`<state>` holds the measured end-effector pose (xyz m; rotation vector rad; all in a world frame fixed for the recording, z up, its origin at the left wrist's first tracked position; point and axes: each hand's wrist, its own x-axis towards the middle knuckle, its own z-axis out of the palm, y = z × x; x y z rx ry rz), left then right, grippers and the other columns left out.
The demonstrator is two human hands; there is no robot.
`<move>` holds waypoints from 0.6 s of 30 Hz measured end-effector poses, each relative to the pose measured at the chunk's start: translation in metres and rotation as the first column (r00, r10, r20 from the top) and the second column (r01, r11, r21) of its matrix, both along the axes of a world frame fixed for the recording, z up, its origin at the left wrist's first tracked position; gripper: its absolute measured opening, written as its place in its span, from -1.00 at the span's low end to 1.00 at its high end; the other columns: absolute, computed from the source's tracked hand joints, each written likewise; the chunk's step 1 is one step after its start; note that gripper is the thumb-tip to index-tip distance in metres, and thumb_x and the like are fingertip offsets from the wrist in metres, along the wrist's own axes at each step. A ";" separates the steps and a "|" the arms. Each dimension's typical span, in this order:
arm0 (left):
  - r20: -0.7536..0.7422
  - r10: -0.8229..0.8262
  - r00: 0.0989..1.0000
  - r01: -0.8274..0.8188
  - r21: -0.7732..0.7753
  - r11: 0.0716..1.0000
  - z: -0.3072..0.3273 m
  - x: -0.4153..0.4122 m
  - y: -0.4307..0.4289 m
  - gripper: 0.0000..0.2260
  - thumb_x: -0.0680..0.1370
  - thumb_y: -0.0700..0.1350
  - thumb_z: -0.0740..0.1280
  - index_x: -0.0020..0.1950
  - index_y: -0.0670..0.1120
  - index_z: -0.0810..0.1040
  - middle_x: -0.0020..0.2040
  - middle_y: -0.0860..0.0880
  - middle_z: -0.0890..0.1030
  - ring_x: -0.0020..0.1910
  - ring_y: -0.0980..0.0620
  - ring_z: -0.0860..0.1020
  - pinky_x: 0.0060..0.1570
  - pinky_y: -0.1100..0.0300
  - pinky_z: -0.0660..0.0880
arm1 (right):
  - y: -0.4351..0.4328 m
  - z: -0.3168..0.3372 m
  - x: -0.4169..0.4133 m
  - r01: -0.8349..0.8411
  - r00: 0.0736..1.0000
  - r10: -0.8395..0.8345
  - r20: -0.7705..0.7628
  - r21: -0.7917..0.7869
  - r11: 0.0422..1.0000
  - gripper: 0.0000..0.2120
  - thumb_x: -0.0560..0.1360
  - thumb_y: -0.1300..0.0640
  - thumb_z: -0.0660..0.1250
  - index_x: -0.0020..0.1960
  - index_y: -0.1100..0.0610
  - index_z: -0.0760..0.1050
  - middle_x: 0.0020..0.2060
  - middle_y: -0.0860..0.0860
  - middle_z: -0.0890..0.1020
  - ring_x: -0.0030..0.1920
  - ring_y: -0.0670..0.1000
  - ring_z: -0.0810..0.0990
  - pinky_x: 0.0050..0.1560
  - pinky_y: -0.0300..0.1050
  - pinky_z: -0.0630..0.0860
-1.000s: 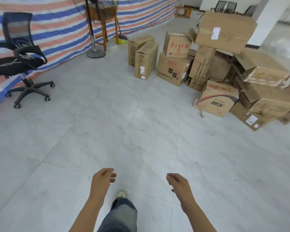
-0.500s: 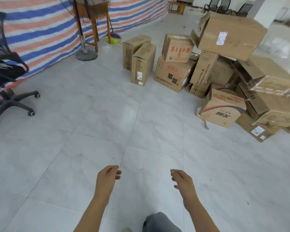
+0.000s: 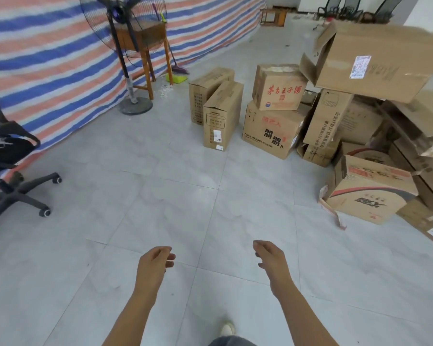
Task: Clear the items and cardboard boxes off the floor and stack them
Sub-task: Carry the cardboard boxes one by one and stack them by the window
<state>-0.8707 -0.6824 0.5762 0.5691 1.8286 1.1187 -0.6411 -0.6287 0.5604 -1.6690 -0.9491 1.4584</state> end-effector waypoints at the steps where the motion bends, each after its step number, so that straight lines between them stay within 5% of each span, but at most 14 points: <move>1: 0.000 0.001 1.000 -0.001 0.016 1.000 0.004 0.001 0.021 -0.85 0.58 -0.24 0.21 -0.10 -0.14 0.56 -0.14 -0.13 0.61 -0.21 -0.03 0.55 -0.19 0.22 0.41 | 0.022 0.003 -0.001 -0.009 1.000 0.009 -0.004 0.016 1.000 -0.89 0.53 0.20 0.27 -0.14 0.06 0.52 -0.16 -0.07 0.55 -0.08 -0.05 0.50 0.02 -0.13 0.37; 9: 0.057 -0.064 0.996 0.067 -0.061 0.996 -0.012 0.006 0.144 -0.86 0.59 -0.22 0.21 -0.06 -0.18 0.56 -0.12 -0.16 0.62 -0.17 -0.07 0.55 -0.20 0.17 0.41 | 0.129 -0.013 -0.018 -0.065 0.996 0.069 0.048 -0.071 0.995 -0.92 0.51 0.23 0.29 -0.04 0.10 0.52 -0.13 -0.10 0.56 -0.09 -0.13 0.50 -0.12 -0.30 0.41; 18: 0.064 -0.180 0.982 0.180 -0.001 0.984 -0.007 -0.060 0.345 -0.89 0.57 -0.22 0.23 -0.09 -0.16 0.55 -0.14 -0.13 0.61 -0.18 -0.05 0.54 -0.19 0.19 0.41 | 0.287 -0.005 -0.064 0.116 0.991 -0.112 0.079 -0.043 0.992 -0.92 0.52 0.22 0.29 -0.02 0.11 0.52 -0.15 -0.07 0.55 -0.12 -0.14 0.49 0.00 -0.14 0.36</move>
